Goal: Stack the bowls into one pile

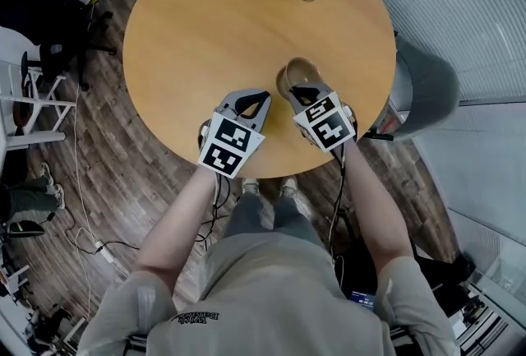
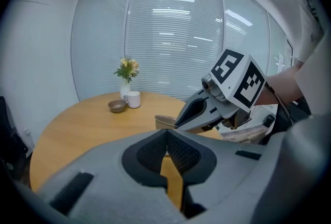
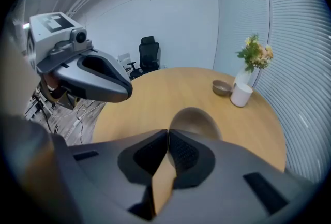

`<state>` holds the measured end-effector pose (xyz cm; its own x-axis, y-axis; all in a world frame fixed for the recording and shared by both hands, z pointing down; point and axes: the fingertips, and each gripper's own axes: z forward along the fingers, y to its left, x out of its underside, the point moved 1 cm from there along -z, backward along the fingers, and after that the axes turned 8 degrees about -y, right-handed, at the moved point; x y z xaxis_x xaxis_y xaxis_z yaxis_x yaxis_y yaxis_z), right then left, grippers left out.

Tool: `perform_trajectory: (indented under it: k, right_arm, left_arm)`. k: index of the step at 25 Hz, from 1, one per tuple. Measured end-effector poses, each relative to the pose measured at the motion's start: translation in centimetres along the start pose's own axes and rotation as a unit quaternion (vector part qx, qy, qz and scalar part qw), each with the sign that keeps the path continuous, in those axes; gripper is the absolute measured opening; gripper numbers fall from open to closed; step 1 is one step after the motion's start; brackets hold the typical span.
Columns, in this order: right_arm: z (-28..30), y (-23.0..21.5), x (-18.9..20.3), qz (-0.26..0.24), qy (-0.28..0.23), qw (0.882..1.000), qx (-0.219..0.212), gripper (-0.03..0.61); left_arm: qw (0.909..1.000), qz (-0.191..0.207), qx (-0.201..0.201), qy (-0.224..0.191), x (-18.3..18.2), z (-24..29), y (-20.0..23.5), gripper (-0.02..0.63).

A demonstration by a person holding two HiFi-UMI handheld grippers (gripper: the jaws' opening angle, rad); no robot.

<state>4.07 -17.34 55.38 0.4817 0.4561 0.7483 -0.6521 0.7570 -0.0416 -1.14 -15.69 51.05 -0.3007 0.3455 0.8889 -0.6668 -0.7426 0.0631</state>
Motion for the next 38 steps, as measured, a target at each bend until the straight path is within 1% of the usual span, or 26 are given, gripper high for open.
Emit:
perform_trajectory:
  k: [6, 10, 12, 18, 27, 30, 33, 35, 38]
  right_arm:
    - [2.0, 0.1, 1.9, -0.008, 0.027, 1.0, -0.008, 0.034]
    - [3.1, 0.1, 2.8, -0.037, 0.044, 0.998, -0.006, 0.034]
    - [3.7, 0.2, 3.3, -0.042, 0.052, 0.998, -0.006, 0.034]
    - [4.9, 0.1, 4.5, -0.032, 0.071, 0.997, -0.008, 0.035]
    - [5.7, 0.2, 5.8, -0.022, 0.079, 0.997, -0.008, 0.037]
    - [5.8, 0.6, 6.1, -0.011, 0.076, 0.997, -0.015, 0.037]
    - [5.4, 0.8, 5.9, -0.009, 0.065, 0.998, -0.012, 0.037]
    - [4.8, 0.5, 5.7, -0.002, 0.052, 0.999, -0.004, 0.037]
    - [3.0, -0.5, 4.5, 0.021, 0.024, 0.999, 0.019, 0.037]
  left_arm:
    - [0.9998, -0.015, -0.012, -0.004, 1.1, 0.6, 0.5, 0.018]
    - [0.9991, -0.034, -0.023, 0.004, 2.4, 0.5, 1.1, 0.018]
    - [0.9986, -0.043, -0.029, 0.006, 2.9, 0.5, 1.4, 0.018]
    - [0.9971, -0.059, -0.048, 0.0, 3.5, 0.2, 2.3, 0.018]
    - [0.9965, -0.063, -0.053, 0.007, 4.3, -0.1, 2.6, 0.018]
    - [0.9965, -0.063, -0.055, 0.008, 4.7, -0.5, 2.6, 0.018]
    - [0.9965, -0.062, -0.056, 0.008, 4.7, -0.9, 2.3, 0.018]
    - [0.9966, -0.059, -0.056, 0.007, 4.5, -1.1, 2.1, 0.018]
    - [0.9969, -0.053, -0.058, 0.001, 3.7, -1.6, 1.8, 0.018]
